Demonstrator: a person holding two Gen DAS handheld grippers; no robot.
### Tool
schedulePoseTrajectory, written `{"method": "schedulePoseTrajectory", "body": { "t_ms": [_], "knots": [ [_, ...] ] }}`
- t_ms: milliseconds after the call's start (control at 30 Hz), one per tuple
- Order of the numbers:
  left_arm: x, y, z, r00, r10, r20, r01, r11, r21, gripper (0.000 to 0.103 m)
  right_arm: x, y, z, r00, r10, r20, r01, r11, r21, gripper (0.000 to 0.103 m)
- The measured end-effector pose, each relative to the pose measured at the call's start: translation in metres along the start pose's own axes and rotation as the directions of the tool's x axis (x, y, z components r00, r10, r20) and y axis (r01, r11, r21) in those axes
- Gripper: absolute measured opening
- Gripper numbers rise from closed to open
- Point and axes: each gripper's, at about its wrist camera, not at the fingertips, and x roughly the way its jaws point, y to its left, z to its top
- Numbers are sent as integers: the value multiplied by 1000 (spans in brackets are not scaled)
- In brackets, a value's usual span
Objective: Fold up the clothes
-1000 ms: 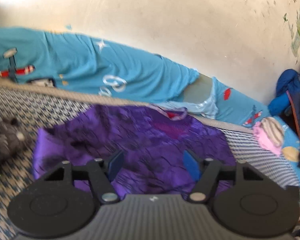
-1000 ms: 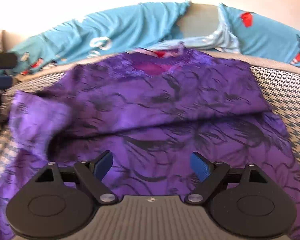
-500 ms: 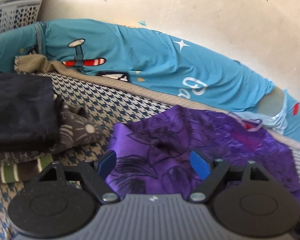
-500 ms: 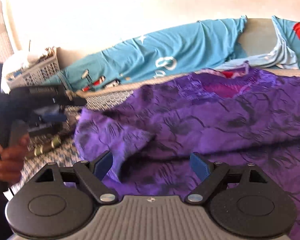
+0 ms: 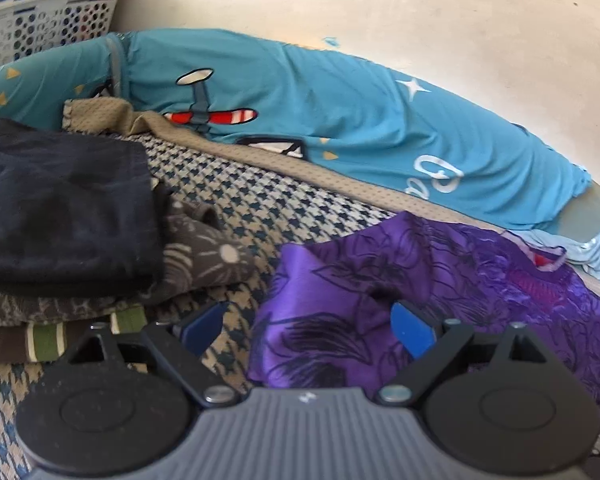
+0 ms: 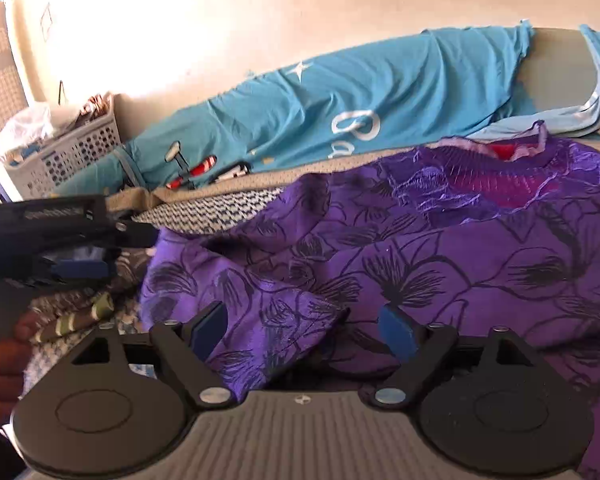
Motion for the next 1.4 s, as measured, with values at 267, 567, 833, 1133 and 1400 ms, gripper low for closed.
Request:
{"method": "schedulePoseTrajectory", "body": {
  "t_ms": [267,567,833,1133,1400],
  "knots": [
    [7,12,2,999,37,-31,-38,999,-30,95,24,-2,-1,999,23,-49,-21,999,33,43],
    [11,26,2,998,45,-51,-50,995,-89,96,9,-1,28,993,111,45,-114,992,60,11],
    [19,9,-5,997,18,-71,-23,998,-66,96,-34,-29,79,963,68,262,-109,984,144,10],
    [34,-32,-24,995,-22,-100,24,1000,15,97,-86,-104,92,913,-282,295,159,912,379,10],
    [42,-58,-39,994,-12,-113,22,996,88,99,-85,-154,59,876,-482,28,407,767,497,15]
  ]
}}
